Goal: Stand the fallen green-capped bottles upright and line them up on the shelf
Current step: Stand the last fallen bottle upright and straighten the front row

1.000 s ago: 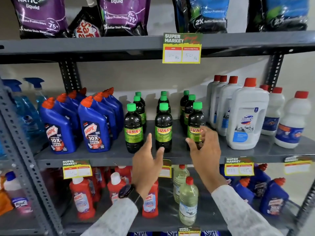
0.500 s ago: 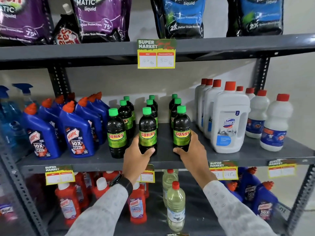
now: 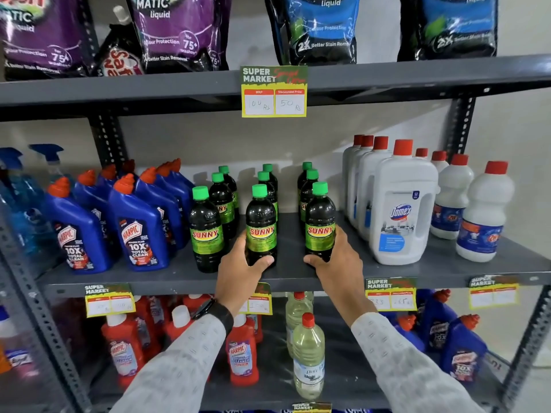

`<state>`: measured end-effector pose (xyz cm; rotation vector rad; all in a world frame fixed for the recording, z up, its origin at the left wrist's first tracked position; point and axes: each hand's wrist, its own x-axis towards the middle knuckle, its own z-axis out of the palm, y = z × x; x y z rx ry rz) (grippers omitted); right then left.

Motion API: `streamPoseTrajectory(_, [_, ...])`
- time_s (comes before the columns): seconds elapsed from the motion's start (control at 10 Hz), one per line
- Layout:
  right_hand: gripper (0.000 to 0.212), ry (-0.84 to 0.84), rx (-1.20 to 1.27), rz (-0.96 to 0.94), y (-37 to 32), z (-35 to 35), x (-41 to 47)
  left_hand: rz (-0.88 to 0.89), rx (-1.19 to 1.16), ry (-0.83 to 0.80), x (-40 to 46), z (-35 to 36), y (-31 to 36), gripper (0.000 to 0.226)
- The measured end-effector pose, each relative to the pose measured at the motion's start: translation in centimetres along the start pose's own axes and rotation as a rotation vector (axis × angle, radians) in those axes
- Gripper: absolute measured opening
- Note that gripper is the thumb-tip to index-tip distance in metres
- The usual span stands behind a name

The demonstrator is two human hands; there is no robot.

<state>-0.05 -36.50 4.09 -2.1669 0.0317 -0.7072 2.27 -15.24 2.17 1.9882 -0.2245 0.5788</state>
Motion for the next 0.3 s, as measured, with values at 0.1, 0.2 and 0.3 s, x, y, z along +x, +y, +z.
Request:
streamPoseTrajectory(0.1, [0.084,-0.012,-0.006,0.011,-0.2,-0.2,0.0,-0.016,0.026,0.003,-0.2,-0.1,0.3,0.083])
streamPoseTrajectory(0.2, [0.087,-0.02,-0.019,-0.008,-0.2,-0.1,-0.1,0.009,0.062,0.004,-0.2,-0.2,0.4,0.083])
streamPoseTrajectory(0.3, [0.102,-0.053,-0.019,-0.013,-0.3,-0.7,-0.2,0.041,0.109,0.055,-1.0,-0.4,1.7,0.088])
